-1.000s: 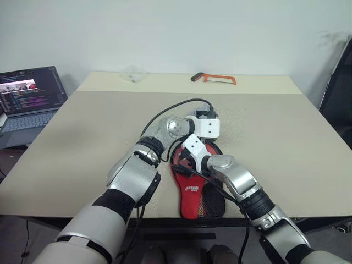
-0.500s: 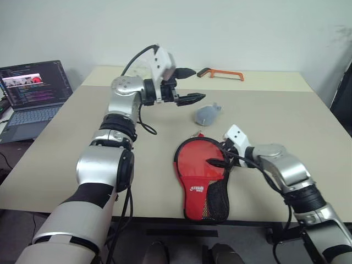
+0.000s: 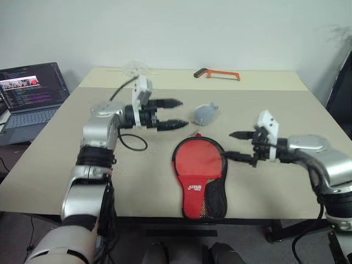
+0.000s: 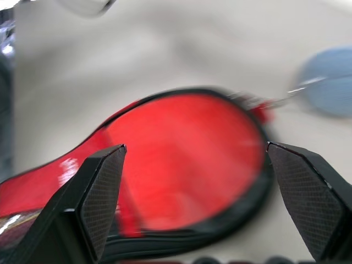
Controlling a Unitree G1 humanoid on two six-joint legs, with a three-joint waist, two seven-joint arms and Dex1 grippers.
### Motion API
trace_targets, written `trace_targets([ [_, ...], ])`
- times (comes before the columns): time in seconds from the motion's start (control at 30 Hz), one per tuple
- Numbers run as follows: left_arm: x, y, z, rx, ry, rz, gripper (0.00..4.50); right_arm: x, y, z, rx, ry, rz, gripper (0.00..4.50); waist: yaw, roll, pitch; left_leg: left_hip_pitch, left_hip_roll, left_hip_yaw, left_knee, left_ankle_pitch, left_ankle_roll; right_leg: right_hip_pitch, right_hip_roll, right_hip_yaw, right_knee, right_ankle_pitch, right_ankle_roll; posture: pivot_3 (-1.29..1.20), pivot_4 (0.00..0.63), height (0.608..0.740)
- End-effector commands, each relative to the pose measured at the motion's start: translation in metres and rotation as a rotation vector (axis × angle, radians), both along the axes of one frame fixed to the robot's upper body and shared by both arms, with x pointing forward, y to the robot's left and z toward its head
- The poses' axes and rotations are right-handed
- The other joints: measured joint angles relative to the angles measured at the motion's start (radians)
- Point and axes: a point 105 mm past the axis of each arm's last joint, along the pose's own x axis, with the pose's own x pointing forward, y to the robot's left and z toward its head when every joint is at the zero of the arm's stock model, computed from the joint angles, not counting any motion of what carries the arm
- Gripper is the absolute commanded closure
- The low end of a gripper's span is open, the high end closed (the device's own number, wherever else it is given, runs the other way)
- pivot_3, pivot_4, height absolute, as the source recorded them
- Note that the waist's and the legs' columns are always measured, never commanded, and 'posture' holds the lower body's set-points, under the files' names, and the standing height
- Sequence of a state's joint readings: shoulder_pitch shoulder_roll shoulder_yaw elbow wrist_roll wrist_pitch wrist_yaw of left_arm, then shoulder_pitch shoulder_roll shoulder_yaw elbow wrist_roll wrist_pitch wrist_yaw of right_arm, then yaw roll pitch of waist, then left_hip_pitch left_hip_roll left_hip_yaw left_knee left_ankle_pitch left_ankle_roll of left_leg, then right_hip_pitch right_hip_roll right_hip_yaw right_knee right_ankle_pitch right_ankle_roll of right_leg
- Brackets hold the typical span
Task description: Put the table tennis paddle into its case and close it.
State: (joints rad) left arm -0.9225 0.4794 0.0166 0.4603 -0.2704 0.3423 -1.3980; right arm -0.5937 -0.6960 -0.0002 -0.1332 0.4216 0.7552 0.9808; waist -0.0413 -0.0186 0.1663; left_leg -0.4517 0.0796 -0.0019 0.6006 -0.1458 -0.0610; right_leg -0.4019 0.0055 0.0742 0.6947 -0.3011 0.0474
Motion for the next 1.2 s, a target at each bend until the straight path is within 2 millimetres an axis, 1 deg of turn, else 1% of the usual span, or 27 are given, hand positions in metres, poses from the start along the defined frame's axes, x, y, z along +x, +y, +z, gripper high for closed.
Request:
trace_targets([
  [0.03,-0.008,-0.016,-0.017,0.090,-0.042,0.031,0.04,0.026,-0.018,0.037,0.073,-0.125,-0.106,0.00,-0.001,0.000,0.000,0.000,0.000,0.000,0.001,0.000,0.000,0.000,0.000,0.000,0.001,0.000,0.000,0.00,0.150,0.740],
  [0.07,-0.009,-0.020,-0.023,0.090,-0.031,0.048,0.04,0.035,-0.020,0.041,0.082,-0.139,-0.136,0.00,0.000,0.000,0.001,0.000,0.000,0.000,0.003,0.000,0.000,0.000,0.000,0.000,0.003,0.000,0.000,0.00,0.150,0.740],
  [0.13,-0.009,-0.029,-0.039,0.094,-0.020,0.100,0.04,0.058,-0.024,0.050,0.116,-0.158,-0.226,0.00,0.000,-0.001,0.002,0.000,0.001,0.000,0.006,0.001,0.002,0.000,0.001,0.001,0.003,0.000,0.000,0.00,0.150,0.740],
  [0.2,-0.010,-0.038,-0.057,0.090,-0.007,0.154,0.04,0.085,-0.022,0.059,0.158,-0.177,-0.330,0.00,-0.004,-0.001,0.002,0.001,0.001,0.000,0.008,0.002,0.003,0.001,0.001,0.002,0.003,0.001,0.001,0.00,0.150,0.740],
  [0.27,-0.011,-0.045,-0.075,0.080,0.024,0.220,0.04,0.107,-0.012,0.065,0.180,-0.188,-0.408,0.00,-0.013,0.000,0.002,0.001,0.000,0.002,0.008,0.003,0.004,0.001,0.001,0.005,0.003,0.003,0.003,0.00,0.150,0.740],
  [0.33,-0.012,-0.048,-0.088,0.071,0.049,0.278,0.04,0.120,0.000,0.066,0.195,-0.192,-0.427,0.00,-0.014,-0.001,0.003,0.002,0.000,0.004,0.008,0.003,0.004,0.001,0.001,0.007,0.004,0.003,0.003,0.00,0.150,0.740],
  [0.4,-0.011,-0.049,-0.101,0.084,0.068,0.346,0.04,0.132,0.014,0.063,0.207,-0.182,-0.455,0.00,-0.015,-0.001,0.003,0.001,0.000,0.005,0.007,0.003,0.004,-0.001,0.002,0.010,0.004,0.004,0.003,0.00,0.150,0.740],
  [0.43,-0.013,-0.051,-0.106,0.086,0.076,0.365,0.04,0.138,0.020,0.060,0.208,-0.176,-0.480,0.00,-0.015,-0.001,0.003,0.001,0.000,0.005,0.006,0.003,0.005,-0.001,0.002,0.010,0.004,0.006,-0.001,0.00,0.150,0.740],
  [0.5,-0.015,-0.053,-0.111,0.058,0.114,0.402,0.04,0.146,0.032,0.055,0.218,-0.158,-0.528,0.00,-0.015,-0.001,0.003,0.001,0.000,0.006,0.005,0.003,0.005,-0.002,0.002,0.011,0.003,0.006,-0.002,0.00,0.150,0.740],
  [0.6,-0.018,-0.056,-0.117,0.062,0.129,0.443,0.04,0.151,0.049,0.044,0.228,-0.128,-0.567,0.00,-0.014,-0.001,0.003,0.001,0.000,0.008,0.004,0.002,0.004,-0.003,0.002,0.013,0.003,0.006,-0.002,0.00,0.150,0.740],
  [0.73,-0.020,-0.051,-0.121,0.064,0.146,0.494,0.04,0.152,0.076,0.023,0.196,-0.117,-0.612,0.00,-0.015,-0.001,0.003,0.001,0.000,0.008,0.004,0.002,0.004,-0.003,0.002,0.013,0.003,0.006,-0.002,0.00,0.150,0.740],
  [0.83,-0.023,-0.050,-0.121,0.065,0.154,0.515,0.04,0.150,0.088,0.004,0.178,-0.085,-0.662,0.00,-0.016,-0.001,0.003,0.001,0.000,0.008,0.004,0.002,0.004,-0.003,0.002,0.013,0.003,0.006,-0.001,0.00,0.150,0.740],
  [0.97,-0.026,-0.049,-0.125,0.085,0.158,0.535,0.04,0.145,0.103,-0.019,0.132,-0.035,-0.676,0.00,-0.016,-0.001,0.003,0.001,0.000,0.008,0.004,0.002,0.004,-0.003,0.002,0.013,0.003,0.006,-0.001,0.00,0.150,0.740],
  [1.1,-0.030,-0.049,-0.123,0.082,0.158,0.552,0.04,0.139,0.119,-0.036,0.049,-0.040,-0.657,0.00,-0.016,-0.001,0.003,0.001,0.000,0.008,0.004,0.002,0.004,-0.003,0.002,0.013,0.003,0.006,-0.001,0.00,0.150,0.740],
  [1.2,-0.030,-0.045,-0.122,0.087,0.152,0.573,0.04,0.136,0.125,-0.043,0.006,-0.047,-0.663,0.00,-0.016,-0.001,0.003,0.002,0.000,0.008,0.004,0.002,0.004,-0.003,0.002,0.013,0.003,0.006,-0.001,0.00,0.150,0.740],
])
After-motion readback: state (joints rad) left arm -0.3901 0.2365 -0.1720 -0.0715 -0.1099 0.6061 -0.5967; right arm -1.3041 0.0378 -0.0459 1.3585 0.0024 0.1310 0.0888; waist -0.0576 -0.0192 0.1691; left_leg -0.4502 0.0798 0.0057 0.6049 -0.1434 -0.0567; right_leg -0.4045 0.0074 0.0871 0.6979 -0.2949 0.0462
